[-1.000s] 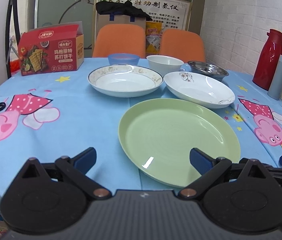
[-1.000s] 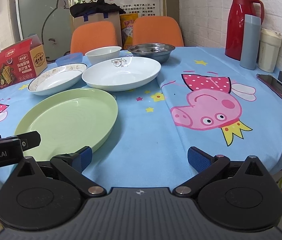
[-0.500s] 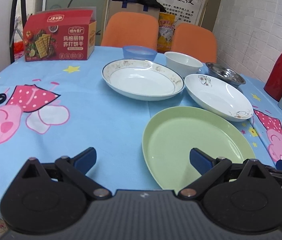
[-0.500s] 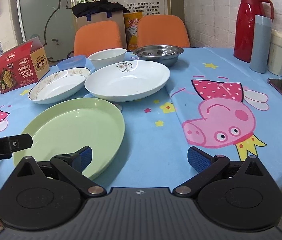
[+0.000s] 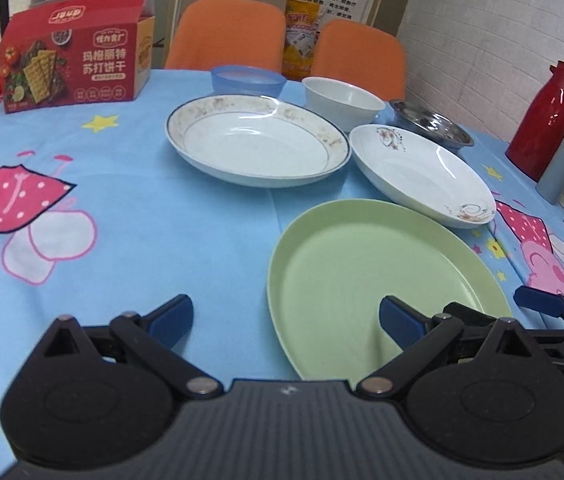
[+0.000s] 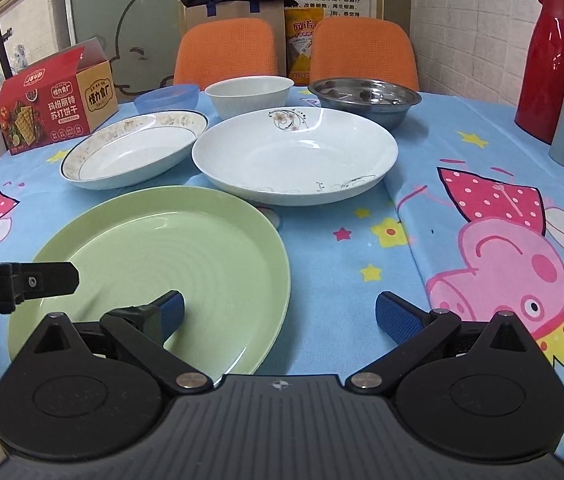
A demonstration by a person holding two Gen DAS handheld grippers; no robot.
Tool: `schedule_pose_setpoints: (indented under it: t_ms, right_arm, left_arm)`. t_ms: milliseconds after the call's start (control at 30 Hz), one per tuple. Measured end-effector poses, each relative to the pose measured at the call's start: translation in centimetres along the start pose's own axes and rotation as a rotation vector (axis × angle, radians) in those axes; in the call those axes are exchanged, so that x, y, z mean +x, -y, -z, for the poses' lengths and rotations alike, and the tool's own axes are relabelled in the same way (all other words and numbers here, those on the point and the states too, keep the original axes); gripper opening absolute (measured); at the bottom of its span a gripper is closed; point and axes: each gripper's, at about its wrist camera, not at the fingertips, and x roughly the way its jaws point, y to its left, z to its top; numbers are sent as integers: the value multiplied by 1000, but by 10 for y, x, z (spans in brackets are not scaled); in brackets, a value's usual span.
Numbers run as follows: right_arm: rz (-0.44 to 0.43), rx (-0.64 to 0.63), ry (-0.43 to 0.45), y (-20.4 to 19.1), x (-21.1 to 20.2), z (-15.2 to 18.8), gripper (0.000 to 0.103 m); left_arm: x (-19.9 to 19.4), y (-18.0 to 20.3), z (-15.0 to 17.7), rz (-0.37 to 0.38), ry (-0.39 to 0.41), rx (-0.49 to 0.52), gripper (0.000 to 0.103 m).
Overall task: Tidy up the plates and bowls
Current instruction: 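Move the left tool toward the light-green plastic plate, then close the left tool on the rim of the green plate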
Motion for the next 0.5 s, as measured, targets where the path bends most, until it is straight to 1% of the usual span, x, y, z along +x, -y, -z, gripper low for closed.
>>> schedule_pose_setpoints:
  t_ms: [100, 167, 200, 233, 300, 433, 500]
  right_arm:
    - [-30, -27, 40, 5, -2, 6, 103]
    - [-29, -25, 11, 5, -3, 1, 103]
    - [-34, -11, 10, 5, -5, -1, 103]
    - [-64, 1, 32, 5, -9, -2, 103]
    - [-95, -6, 38, 2, -12, -3, 103]
    - [-92, -37, 13, -5, -5, -1, 103]
    - [-84, -47, 18, -7, -3, 0, 103]
  left_arm:
    - [2, -1, -2, 38, -3, 6, 98]
    - [3, -2, -4, 51, -7, 5, 98]
    - [4, -2, -5, 54, -11, 8, 98]
    - [5, -1, -6, 53, -15, 11, 98]
    - [9, 1, -9, 45, -21, 23, 98]
    - [14, 9, -9, 27, -20, 63, 98]
    - [15, 15, -7, 11, -17, 97, 96]
